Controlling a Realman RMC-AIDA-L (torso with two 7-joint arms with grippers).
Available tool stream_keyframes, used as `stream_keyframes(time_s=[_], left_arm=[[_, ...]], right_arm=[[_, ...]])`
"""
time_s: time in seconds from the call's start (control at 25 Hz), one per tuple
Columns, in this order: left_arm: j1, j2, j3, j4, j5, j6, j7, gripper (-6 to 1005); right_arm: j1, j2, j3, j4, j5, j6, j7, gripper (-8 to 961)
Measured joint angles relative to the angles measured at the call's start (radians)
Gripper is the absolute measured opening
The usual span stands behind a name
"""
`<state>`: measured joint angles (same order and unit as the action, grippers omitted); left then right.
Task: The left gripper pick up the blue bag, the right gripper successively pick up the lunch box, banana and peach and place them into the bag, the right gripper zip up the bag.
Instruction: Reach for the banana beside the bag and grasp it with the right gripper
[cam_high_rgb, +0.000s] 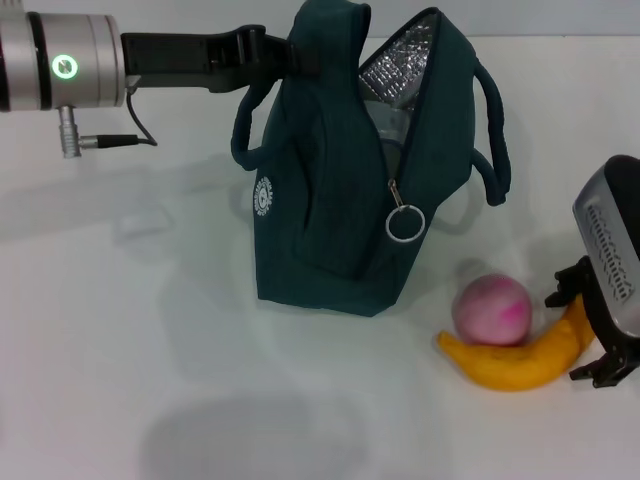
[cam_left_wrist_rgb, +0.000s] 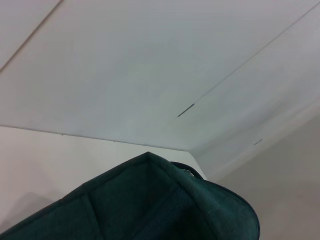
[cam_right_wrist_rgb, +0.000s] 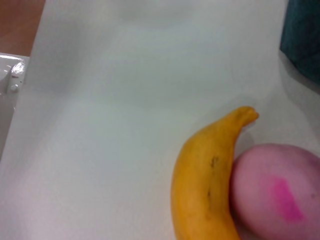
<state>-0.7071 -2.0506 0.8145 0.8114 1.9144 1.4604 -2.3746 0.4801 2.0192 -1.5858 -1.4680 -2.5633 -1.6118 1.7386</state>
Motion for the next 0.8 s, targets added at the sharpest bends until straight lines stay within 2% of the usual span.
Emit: stream_keyframes(time_s=[0.24, 0.32, 0.56, 0.8], left_arm=[[0.000, 0.002, 0.000, 0.000, 0.000, 0.000, 0.000, 46], [0.000, 0.002, 0.000, 0.000, 0.000, 0.000, 0.000, 46], [0.000, 0.001, 0.000, 0.000, 0.000, 0.000, 0.000, 46], [0.000, 0.001, 0.000, 0.000, 0.000, 0.000, 0.002, 46]], right_arm=[[0.010, 0.001, -0.001, 0.005, -0.006, -0.017, 0.027, 848], [0.019, 0.001, -0.001, 0.018, -0.009, -0.021, 0.035, 656], [0.051, 0.000, 0.005, 0.063, -0.012, -0.031, 0.052, 529], [0.054, -0.001, 0.014, 0.072, 0.000, -0.023, 0.047, 479]])
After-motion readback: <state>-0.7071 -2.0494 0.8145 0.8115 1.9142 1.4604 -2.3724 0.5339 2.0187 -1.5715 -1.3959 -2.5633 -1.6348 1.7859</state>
